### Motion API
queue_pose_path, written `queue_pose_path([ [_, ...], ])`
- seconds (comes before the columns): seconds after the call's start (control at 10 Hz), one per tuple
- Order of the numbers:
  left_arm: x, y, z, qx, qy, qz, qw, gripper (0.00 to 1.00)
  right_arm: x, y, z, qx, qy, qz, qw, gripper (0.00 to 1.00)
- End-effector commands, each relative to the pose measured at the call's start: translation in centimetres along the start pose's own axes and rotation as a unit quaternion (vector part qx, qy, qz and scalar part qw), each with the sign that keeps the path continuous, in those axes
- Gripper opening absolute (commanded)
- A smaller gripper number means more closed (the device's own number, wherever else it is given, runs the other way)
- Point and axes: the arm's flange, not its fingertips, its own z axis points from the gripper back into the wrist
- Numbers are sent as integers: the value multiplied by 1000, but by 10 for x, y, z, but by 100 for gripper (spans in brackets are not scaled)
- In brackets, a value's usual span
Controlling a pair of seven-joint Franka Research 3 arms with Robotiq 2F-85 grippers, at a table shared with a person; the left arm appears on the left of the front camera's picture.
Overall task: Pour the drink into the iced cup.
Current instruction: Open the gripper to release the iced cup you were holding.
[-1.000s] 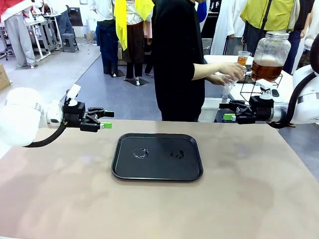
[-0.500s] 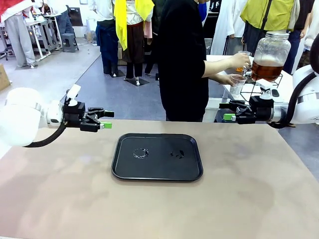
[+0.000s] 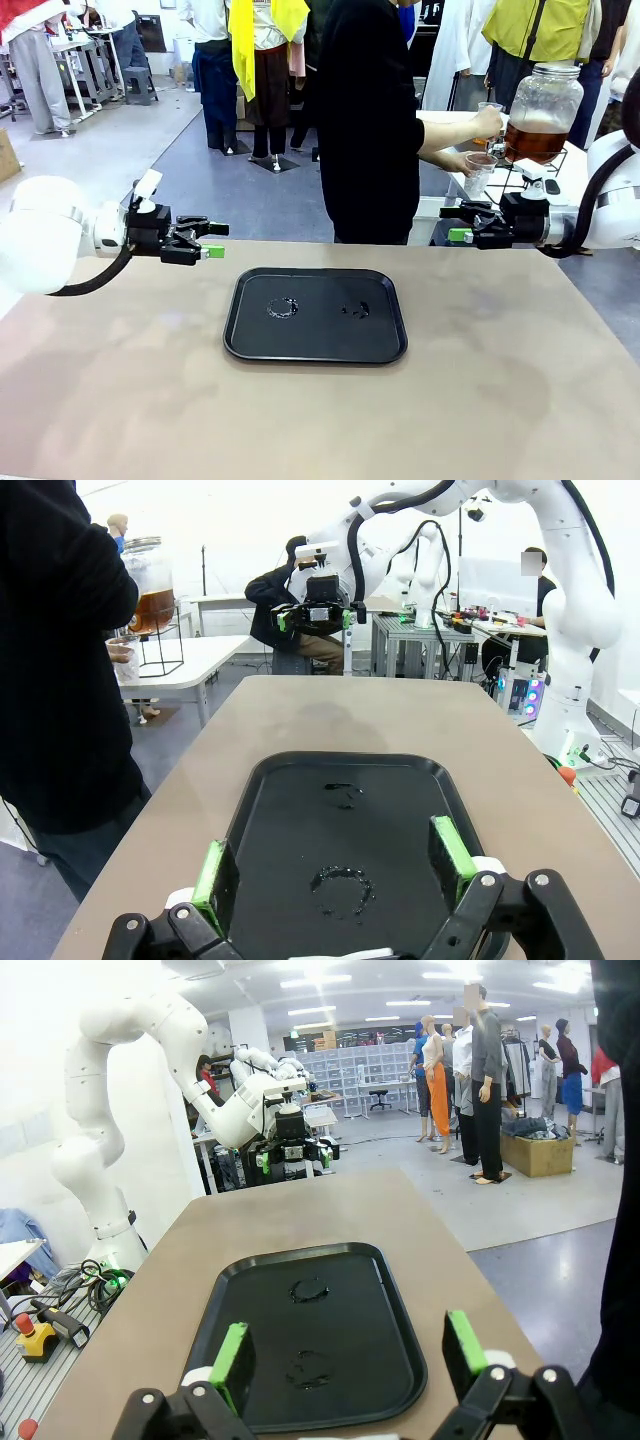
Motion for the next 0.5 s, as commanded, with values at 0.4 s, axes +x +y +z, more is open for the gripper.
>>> queue_pose_path([
  [0.4,2,0,-1,2,2,3,1000,100,3,0,1,7,2,-6,1000,100],
])
